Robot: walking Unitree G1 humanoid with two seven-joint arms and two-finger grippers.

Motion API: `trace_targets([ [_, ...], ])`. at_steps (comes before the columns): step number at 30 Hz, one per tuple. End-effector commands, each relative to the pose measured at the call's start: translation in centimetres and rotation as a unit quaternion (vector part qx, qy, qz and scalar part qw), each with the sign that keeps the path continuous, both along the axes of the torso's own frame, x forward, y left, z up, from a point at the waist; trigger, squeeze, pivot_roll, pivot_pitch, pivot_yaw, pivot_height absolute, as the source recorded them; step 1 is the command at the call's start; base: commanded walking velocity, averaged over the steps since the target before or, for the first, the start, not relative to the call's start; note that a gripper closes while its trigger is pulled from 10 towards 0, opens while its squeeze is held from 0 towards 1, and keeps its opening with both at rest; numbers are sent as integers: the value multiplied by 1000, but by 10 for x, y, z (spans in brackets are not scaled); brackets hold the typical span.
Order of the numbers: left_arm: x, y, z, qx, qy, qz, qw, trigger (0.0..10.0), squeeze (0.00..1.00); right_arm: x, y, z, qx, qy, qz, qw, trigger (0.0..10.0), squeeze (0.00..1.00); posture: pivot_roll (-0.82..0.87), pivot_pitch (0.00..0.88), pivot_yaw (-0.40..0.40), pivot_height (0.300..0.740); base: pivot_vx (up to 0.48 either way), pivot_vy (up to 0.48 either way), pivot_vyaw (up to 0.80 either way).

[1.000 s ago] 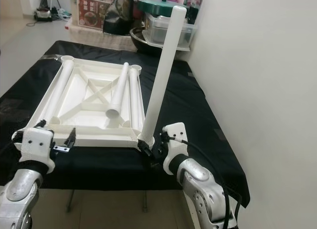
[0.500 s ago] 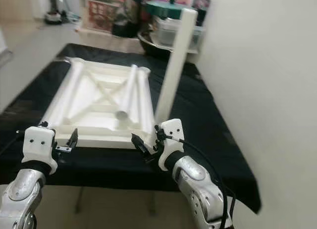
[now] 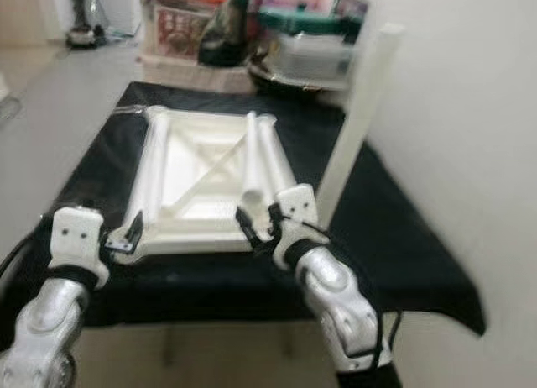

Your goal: Building children table

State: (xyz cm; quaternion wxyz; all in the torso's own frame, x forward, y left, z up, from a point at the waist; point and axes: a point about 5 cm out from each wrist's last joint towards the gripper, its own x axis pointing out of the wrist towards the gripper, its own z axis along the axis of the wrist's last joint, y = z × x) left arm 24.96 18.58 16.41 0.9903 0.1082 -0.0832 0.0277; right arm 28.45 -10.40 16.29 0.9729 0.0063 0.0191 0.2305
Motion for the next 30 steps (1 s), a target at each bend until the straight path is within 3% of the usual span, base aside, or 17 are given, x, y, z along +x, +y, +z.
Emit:
trace_targets([
  [1,-1,-8,3,-14,-10,-19,1000,10000,0,5,-7,3,-5,-12,-17,1000,10000,0,124,0,-169,740,0,0,0],
  [7,0,-10,5,-19,-15,-26,999,10000,0,8,-5,4,-19,-22,-16,999,10000,0,124,0,-169,740,0,0,567],
  [10,2,-12,6,-21,-19,-29,999,10000,0,13,-4,4,-6,-19,-23,1000,10000,0,126,0,-172,740,286,0,0],
  [27,6,-16,8,-26,-26,-40,999,10000,0,26,-4,5,-36,-38,-38,998,10000,0,130,0,-173,740,303,0,141],
  [30,7,-18,8,-26,-25,-44,998,10000,0,28,-6,4,-13,-27,-48,998,10000,0,129,0,-174,740,200,0,206],
])
